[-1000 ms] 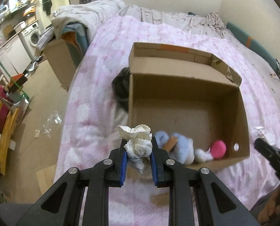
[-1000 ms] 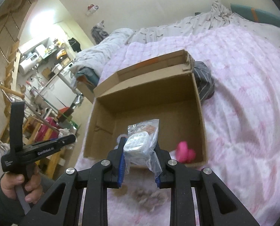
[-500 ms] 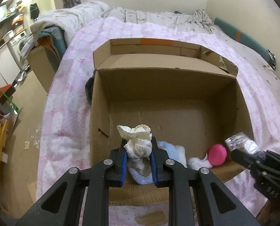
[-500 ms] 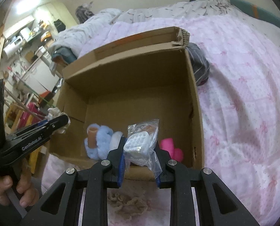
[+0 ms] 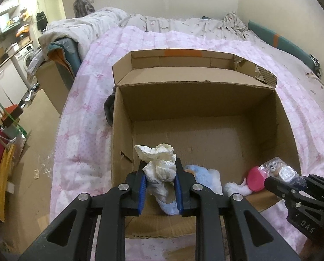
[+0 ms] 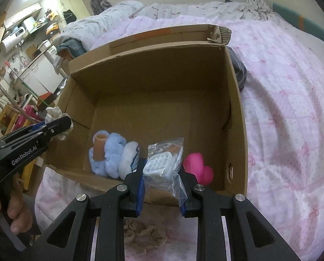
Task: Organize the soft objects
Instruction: 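Open both tools, releasing the bag and white cloth into the box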
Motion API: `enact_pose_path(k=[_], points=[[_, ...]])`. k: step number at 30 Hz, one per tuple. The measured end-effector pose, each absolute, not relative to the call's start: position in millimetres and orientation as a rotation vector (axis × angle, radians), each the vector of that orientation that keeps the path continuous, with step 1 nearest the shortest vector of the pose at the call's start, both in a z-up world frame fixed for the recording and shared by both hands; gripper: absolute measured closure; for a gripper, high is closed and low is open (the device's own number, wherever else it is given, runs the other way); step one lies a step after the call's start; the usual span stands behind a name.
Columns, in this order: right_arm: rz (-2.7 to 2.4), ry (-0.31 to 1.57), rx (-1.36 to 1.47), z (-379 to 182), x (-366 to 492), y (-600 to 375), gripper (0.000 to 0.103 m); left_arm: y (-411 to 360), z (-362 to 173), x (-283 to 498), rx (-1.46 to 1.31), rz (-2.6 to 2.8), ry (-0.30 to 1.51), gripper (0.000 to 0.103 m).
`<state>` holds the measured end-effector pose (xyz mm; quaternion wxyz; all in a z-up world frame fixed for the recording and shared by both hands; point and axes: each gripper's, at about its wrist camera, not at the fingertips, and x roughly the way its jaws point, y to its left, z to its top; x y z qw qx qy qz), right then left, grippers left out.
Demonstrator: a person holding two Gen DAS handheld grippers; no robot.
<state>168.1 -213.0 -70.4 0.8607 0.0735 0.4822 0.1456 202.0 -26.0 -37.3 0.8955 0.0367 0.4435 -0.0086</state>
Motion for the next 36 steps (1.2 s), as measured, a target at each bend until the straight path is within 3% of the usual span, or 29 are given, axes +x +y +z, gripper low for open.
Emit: enact_pose_path(k=[8,12,17,18,33,34,36], points=[[0.311,0.997,0.144,-68.1,167.0,-211.5,0.077,-24.6,-40.3,201.2,0.083,-0.003,0.925,0.083],[0.314,0.996,0.144,-68.8,166.5,-210.6,0.077,-26.9,-41.0,200.9,0.096,-0.02,0.927,0.077],[0.311,0.994,0.147,-69.4,166.1,-211.4,0.077,-29.6,-36.7,196.6,0.099,-0.019,0.9,0.036],[0.31,0.996,0.147,-69.8,166.0,-211.4,0.077,-29.8,-34.8,195.1,0.094,-0.024,0.892,0.035],[0.302,0.975,0.18,-66.4,164.1,-219.6,0.076,-23.5,-34.0,195.5,0.054,-0.031,0.913,0.033],[0.3,0.979,0.18,-66.4,164.4,-219.5,0.075,-23.3,-34.5,195.6,0.055,-0.032,0.917,0.033],[0.295,0.975,0.174,-65.2,163.8,-218.9,0.06,-23.8,-35.6,196.3,0.066,-0.025,0.923,0.033]])
